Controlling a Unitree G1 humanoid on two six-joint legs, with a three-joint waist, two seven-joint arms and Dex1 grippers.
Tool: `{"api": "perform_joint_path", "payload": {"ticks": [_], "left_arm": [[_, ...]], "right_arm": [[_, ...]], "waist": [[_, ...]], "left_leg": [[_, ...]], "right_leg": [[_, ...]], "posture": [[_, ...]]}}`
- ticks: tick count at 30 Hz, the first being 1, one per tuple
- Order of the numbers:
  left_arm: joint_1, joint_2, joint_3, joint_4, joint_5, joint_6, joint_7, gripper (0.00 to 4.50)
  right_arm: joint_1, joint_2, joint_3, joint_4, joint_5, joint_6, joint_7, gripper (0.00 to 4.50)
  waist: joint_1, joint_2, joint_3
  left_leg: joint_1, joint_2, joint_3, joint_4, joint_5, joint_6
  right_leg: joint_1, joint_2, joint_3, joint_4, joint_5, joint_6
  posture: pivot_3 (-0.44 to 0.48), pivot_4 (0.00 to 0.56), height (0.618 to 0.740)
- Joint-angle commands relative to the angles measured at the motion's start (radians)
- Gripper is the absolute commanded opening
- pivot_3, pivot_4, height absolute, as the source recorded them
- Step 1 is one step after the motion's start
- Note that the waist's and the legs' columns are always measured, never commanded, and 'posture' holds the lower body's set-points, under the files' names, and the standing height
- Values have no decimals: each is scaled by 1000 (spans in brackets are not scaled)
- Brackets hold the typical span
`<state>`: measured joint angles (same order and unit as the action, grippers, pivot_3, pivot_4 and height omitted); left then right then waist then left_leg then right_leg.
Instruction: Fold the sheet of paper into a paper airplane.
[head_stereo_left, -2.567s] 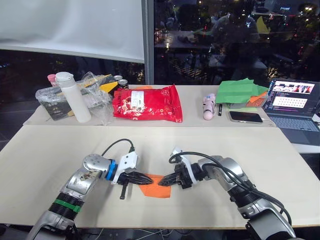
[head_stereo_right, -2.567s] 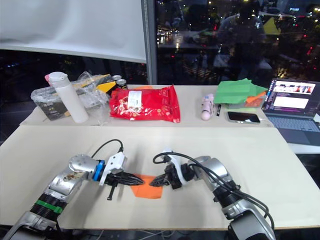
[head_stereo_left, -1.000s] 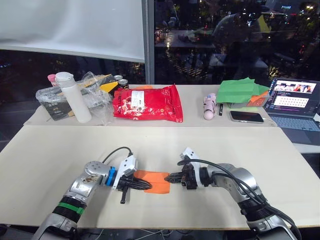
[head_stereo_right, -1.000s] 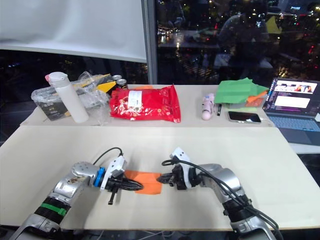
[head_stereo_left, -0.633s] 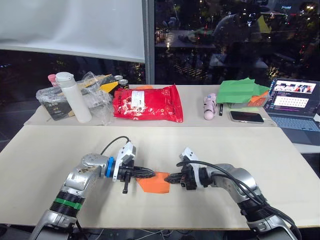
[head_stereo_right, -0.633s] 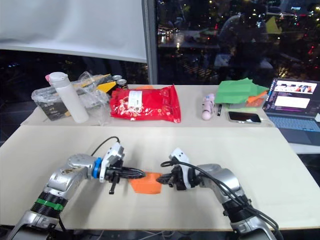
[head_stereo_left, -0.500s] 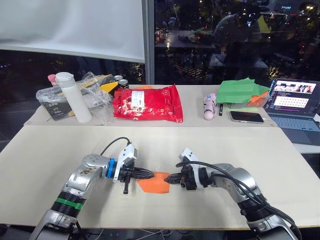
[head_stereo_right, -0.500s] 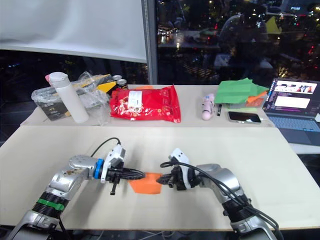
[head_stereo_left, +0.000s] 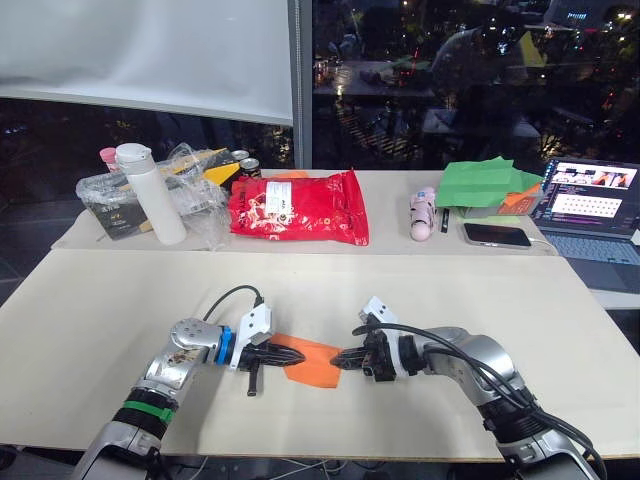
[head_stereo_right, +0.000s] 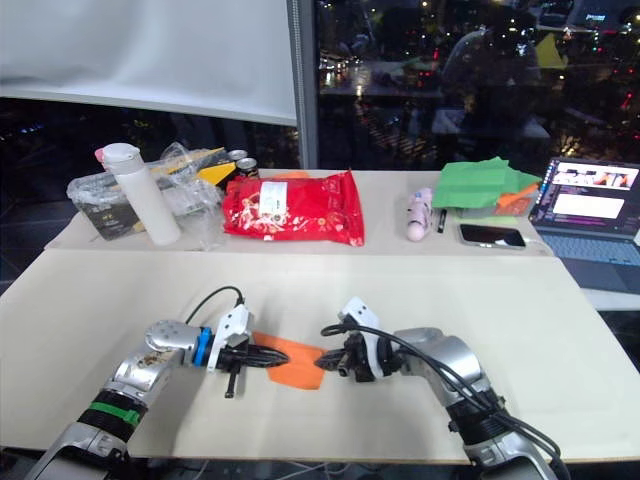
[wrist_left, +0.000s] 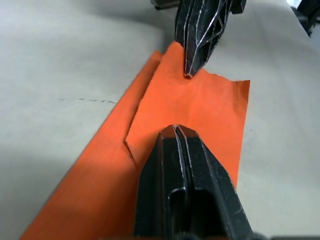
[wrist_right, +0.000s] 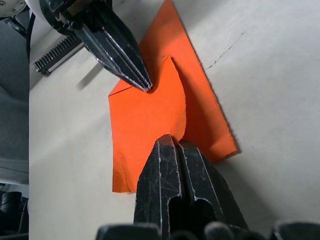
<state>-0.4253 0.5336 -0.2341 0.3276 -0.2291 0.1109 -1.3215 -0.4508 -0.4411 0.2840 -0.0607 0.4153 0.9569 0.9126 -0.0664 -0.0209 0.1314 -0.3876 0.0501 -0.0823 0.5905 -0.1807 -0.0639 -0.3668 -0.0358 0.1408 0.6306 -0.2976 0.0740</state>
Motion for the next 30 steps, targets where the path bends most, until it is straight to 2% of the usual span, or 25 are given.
{"api": "perform_joint_path", "payload": {"ticks": [1, 14, 21, 23, 25, 29, 30], "left_arm": [[-14, -14, 34, -15, -44, 44, -3, 0], [-16, -21, -5, 96, 40, 52, 33, 0], [-11, -33, -8, 84, 30, 81, 25, 0], [-11, -33, -10, 80, 30, 84, 20, 0], [-14, -37, -10, 77, 26, 92, 19, 0], [-17, -44, -26, 76, 33, 86, 6, 0], [-17, -45, -24, 74, 31, 88, 8, 0]], "right_arm": [[26, -4, 16, 4, 17, 36, 3, 29], [36, -6, 9, -14, 15, 32, -4, 29], [75, -32, -55, -124, 20, -29, -34, 2274], [101, -26, -116, -196, 56, -42, -53, 2926], [121, 0, -176, -271, 92, -52, -94, 2926], [144, -38, -44, -324, -63, -204, -125, 2926], [148, -28, -23, -310, -76, -222, -133, 2675]], "waist": [[1, 0, 0], [2, 1, -1], [6, 5, -4], [8, 5, -4], [8, 5, -4], [7, 5, -4], [7, 5, -4]], "left_leg": [[0, 0, 0, 0, 0, 0], [0, 0, 0, 0, 0, 0], [0, 0, 0, 0, 0, 0], [0, 0, 0, 0, 0, 0], [0, 0, 0, 0, 0, 0], [0, 0, 0, 0, 0, 0], [0, 0, 0, 0, 0, 0]], "right_leg": [[0, 0, 0, 0, 0, 0], [1, 0, 0, 0, 0, 0], [1, 0, 0, 0, 0, 0], [1, 0, 0, -1, 0, 0], [1, 0, 0, -1, 0, 0], [0, 0, 0, -1, 0, 1], [0, 0, 0, -1, -1, 1]], "posture": [[0, 150, 719], [0, 150, 719], [0, 150, 719], [0, 150, 719], [0, 150, 719], [0, 150, 719], [0, 150, 719]]}}
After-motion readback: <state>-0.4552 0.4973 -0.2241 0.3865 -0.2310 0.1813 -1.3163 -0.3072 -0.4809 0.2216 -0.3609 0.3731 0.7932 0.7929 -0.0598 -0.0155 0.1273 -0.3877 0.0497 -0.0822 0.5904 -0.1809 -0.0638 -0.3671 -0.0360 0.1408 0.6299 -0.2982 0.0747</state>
